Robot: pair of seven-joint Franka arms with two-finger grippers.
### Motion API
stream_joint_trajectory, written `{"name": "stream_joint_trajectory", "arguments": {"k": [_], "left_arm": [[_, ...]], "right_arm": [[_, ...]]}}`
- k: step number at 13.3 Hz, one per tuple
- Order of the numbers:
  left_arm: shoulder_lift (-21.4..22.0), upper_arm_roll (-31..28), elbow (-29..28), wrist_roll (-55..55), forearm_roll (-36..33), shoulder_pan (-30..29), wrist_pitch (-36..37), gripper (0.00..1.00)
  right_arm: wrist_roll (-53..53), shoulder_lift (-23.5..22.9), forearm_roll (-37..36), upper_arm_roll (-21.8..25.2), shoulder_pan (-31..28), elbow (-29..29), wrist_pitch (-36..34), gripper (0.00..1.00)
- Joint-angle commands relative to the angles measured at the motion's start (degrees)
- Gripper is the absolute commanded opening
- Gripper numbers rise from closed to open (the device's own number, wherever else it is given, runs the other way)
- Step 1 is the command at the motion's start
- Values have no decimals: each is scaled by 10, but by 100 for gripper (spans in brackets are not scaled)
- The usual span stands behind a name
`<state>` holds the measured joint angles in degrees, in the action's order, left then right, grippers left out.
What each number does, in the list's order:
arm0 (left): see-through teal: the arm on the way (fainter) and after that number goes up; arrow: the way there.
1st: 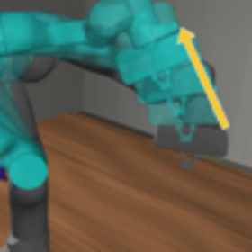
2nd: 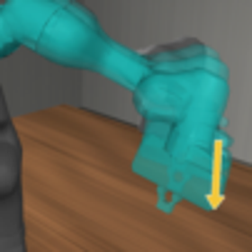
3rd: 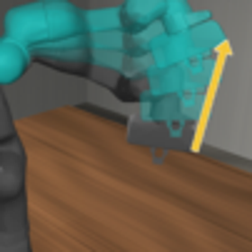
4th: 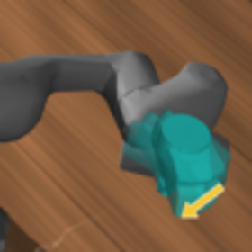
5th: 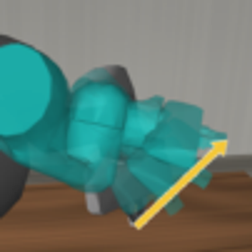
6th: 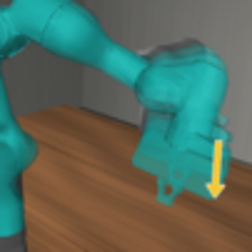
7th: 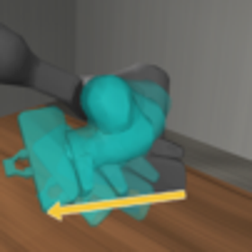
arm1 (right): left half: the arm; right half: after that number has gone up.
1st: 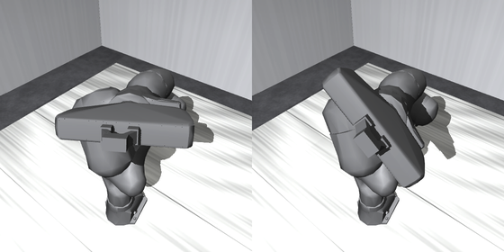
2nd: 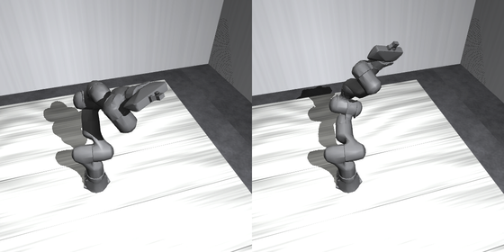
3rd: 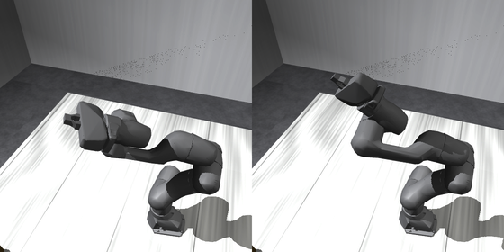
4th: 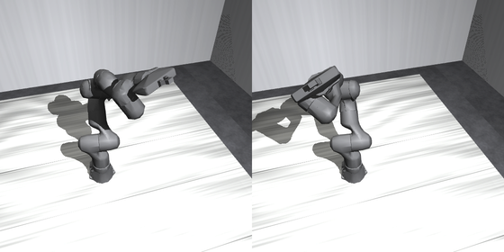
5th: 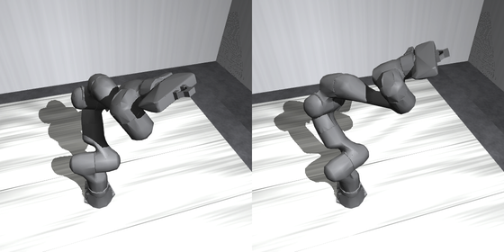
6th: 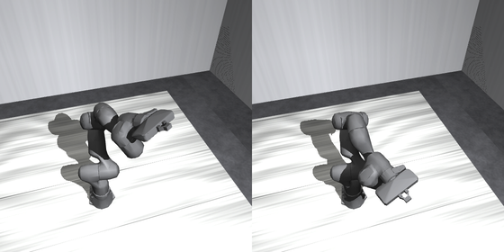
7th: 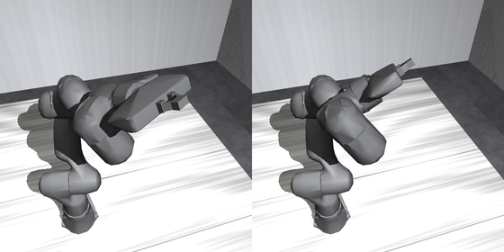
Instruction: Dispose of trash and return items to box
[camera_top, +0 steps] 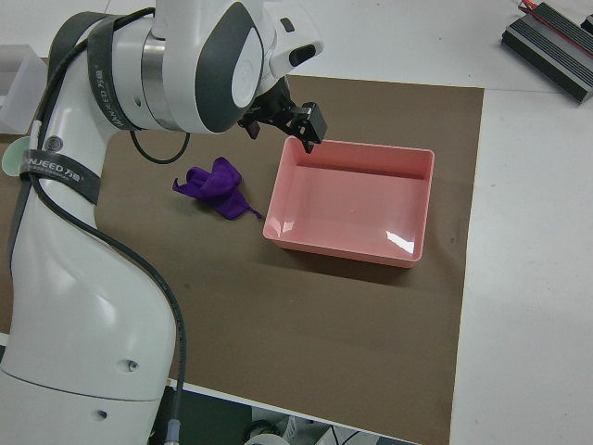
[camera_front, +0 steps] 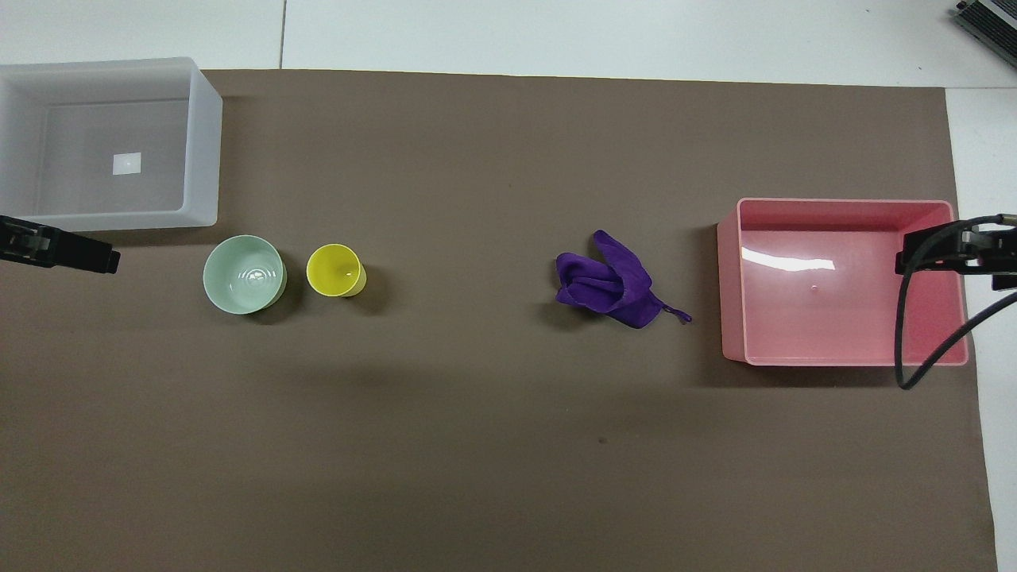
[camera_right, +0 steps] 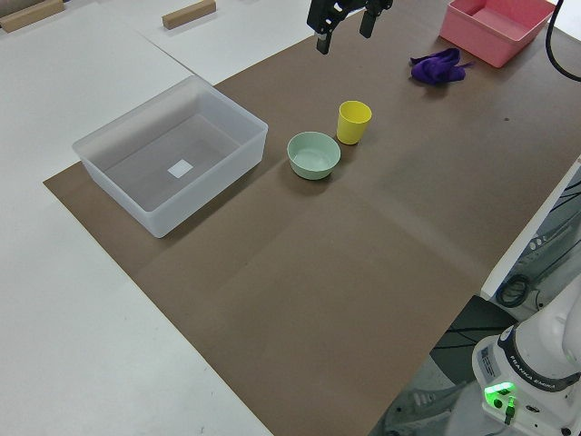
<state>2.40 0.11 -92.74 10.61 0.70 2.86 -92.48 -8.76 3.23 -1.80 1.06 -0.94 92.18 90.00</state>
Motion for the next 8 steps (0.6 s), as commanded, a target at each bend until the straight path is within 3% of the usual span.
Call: {"name": "stream_joint_trajectory", "arguments": {"k": [1,8], "left_arm": [[14,-8,-17,1,-5,11,5,100],[14,-8,-37,-21,-10,11,-37,100]], "right_arm": [[17,17,-12,-2,0,21,14,100],[30,17,-11,-2,-2,21,12,100]]}}
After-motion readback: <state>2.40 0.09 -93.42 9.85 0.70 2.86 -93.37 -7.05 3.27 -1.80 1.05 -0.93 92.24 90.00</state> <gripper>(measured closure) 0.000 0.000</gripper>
